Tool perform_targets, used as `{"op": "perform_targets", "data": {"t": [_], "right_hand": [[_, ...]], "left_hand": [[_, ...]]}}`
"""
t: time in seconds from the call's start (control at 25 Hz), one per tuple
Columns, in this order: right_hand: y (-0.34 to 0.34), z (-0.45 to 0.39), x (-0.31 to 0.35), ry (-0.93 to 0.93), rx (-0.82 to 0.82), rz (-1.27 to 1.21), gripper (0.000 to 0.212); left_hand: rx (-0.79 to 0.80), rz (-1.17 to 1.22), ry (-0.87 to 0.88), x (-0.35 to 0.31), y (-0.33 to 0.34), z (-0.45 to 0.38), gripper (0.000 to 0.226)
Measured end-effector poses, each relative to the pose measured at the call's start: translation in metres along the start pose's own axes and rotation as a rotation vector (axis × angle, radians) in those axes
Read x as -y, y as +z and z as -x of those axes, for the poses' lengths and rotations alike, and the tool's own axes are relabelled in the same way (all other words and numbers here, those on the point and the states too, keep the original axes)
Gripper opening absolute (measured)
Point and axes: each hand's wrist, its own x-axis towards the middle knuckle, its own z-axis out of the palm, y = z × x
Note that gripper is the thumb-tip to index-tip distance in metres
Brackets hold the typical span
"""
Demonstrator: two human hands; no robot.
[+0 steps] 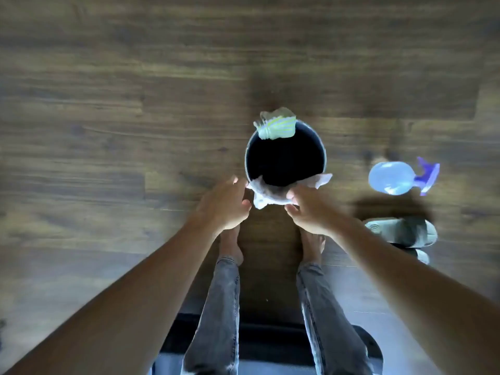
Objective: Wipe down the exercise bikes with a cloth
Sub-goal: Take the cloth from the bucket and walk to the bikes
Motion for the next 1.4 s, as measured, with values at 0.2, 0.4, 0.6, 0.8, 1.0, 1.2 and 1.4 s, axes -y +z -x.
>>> {"op": "perform_targets", "data": {"t": [0.2,0.4,0.6,0.8,1.0,1.2,1.4], "right_hand": [[0.058,-0.072,-0.012,0.004,-0.075,0.362,0.068],[0.077,-0.086,-0.023,-0.046,-0.134,0.474,0.032],[0.056,-0.054,-0.021,-0.134,-0.278,0.302,0.019],[-0.002,0.015,-0.002,-0.147,-0.328,-0.029,0.014],[-0.108,0.118,0.045,-0.022,-0.496,-0.354,0.011],[-0.222,0.223,0.096,-0.062,-0.775,-0.465,0.014],[-0.291,0.292,0.146,-0.112,-0.914,-0.378,0.02]], "left_hand": [[-0.114,-0.112,0.07,0.004,0.045,-0.063,0.065],[-0.111,-0.182,0.053,0.017,0.06,-0.075,0.08],[-0.048,-0.004,0.021,0.008,0.041,-0.065,0.072],[-0.076,0.082,-0.036,-0.024,-0.021,-0.017,0.056],[-0.151,0.165,0.027,-0.091,-0.123,0.071,0.043],[-0.196,0.079,0.214,-0.174,-0.244,0.15,0.033],[-0.284,0.036,0.347,-0.217,-0.329,0.21,0.038]]}}
